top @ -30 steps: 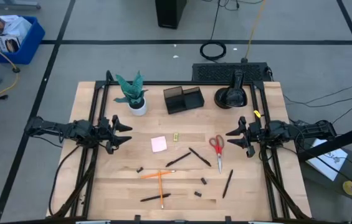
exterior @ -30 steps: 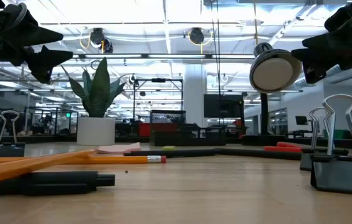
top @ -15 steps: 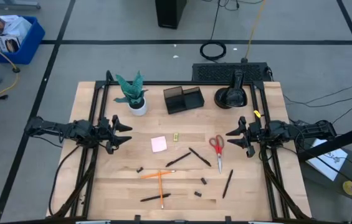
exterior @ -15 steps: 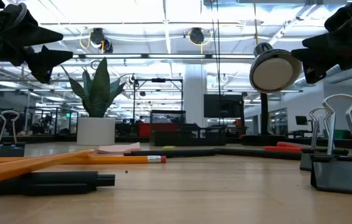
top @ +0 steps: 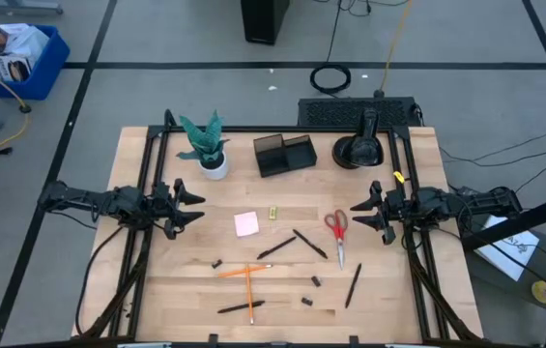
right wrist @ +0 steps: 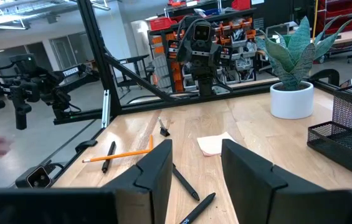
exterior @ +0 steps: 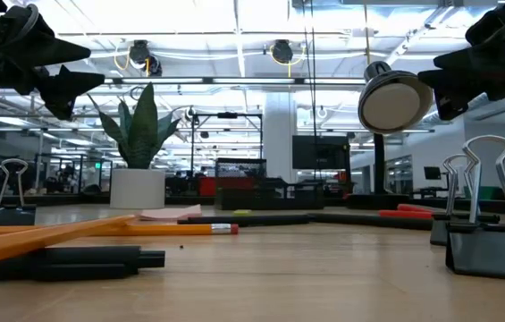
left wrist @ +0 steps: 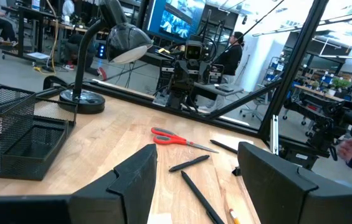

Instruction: Pick and place office supplies into organizer

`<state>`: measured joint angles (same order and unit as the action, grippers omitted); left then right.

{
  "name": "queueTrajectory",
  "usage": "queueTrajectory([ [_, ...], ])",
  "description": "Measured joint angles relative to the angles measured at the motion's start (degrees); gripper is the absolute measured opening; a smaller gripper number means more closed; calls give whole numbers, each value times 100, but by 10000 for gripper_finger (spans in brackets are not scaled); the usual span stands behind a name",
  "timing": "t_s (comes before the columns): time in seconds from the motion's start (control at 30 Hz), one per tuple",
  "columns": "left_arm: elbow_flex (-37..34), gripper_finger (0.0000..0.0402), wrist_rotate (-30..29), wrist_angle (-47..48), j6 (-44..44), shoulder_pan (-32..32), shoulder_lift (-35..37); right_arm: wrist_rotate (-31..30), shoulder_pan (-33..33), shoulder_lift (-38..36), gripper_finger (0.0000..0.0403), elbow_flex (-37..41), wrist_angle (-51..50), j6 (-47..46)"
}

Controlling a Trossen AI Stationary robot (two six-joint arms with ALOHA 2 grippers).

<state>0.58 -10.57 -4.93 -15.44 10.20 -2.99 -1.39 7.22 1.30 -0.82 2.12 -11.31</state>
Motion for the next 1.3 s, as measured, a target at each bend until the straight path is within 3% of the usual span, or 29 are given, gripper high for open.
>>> queueTrajectory([
  [0.33, 0, 230, 1, -1, 6, 0, -1, -8, 0, 1, 130, 1, 151, -16],
  [0.53, 0, 230, -216, -182, 21, 0, 0, -15, 0, 0, 130, 0, 350, -834],
  [0.7, 0, 230, -237, -275, 33, 0, -2, -27, -1, 0, 130, 1, 375, -626],
  [1.13, 2, 230, -1180, -1030, -473, 0, 0, -34, 0, 2, 130, 1, 579, -312],
  [1.3, 4, 230, -1320, -1037, -397, 4, 0, 204, 17, 223, 130, 0, 669, -1044],
])
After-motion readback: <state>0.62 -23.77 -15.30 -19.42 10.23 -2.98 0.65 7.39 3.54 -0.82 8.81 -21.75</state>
